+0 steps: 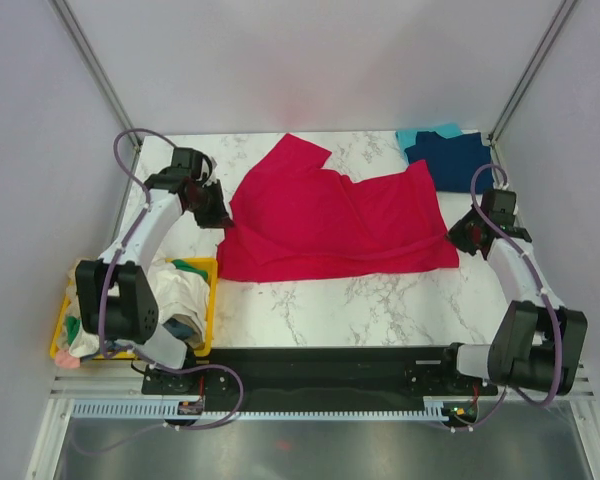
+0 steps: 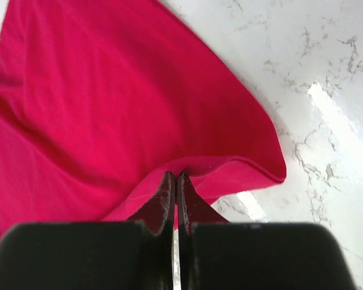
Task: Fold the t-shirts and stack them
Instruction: Fold the tshirt
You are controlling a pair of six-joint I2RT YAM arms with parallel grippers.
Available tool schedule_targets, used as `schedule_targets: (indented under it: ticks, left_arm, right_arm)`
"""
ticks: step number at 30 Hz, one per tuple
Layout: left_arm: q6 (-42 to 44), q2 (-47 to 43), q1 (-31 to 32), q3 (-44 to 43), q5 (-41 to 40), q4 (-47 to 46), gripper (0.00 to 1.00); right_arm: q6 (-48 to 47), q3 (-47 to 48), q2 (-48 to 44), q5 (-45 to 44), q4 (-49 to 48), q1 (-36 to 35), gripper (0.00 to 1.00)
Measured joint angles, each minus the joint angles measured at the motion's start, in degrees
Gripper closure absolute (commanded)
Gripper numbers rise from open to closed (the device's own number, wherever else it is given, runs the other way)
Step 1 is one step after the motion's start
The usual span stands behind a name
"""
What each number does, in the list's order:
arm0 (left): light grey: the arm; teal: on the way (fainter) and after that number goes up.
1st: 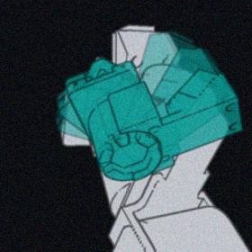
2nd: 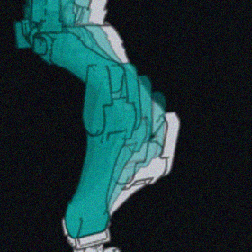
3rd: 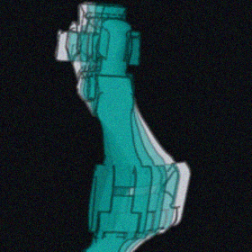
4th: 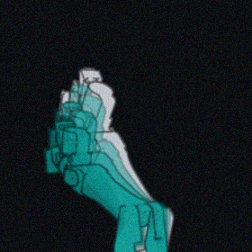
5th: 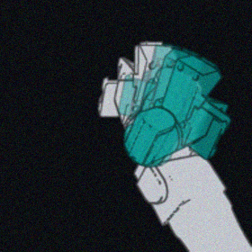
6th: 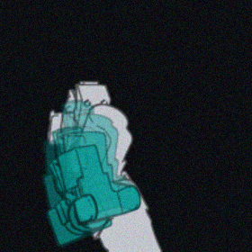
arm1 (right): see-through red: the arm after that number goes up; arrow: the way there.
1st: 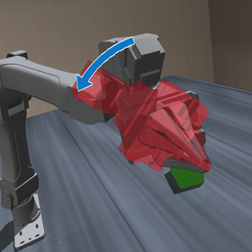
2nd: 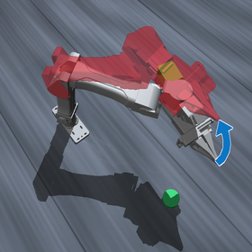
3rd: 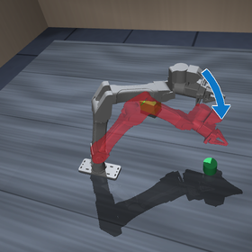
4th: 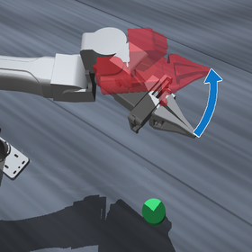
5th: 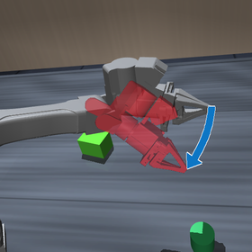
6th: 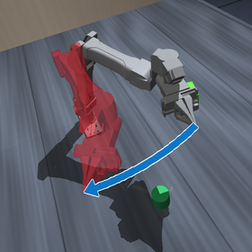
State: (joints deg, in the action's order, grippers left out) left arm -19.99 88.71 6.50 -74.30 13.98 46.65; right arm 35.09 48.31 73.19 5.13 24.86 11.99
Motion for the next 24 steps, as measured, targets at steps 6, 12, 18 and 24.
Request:
schedule_targets:
  ticks: [6,12,18,24]
  left_arm:
    - [0.0,10.8,0.0,-8.6,-3.0,0.1,0.98]
    - [0.1,20.4,0.0,-17.7,-3.9,1.7,0.64]
    - [-1.5,19.0,0.0,-16.9,-6.6,0.3,0.0]
    - [-6.8,-2.8,1.9,0.8,-9.0,-4.2,0.02]
  right_arm:
    - [-0.2,2.5,9.9,-0.7,-2.0,0.0,0.99]
    - [-0.3,6.8,16.8,-1.1,-2.6,0.0,0.6]
    - [-2.4,14.2,20.8,-1.0,-2.9,1.4,0.02]
    - [-1.5,6.7,12.2,-1.0,-4.3,5.9,0.02]
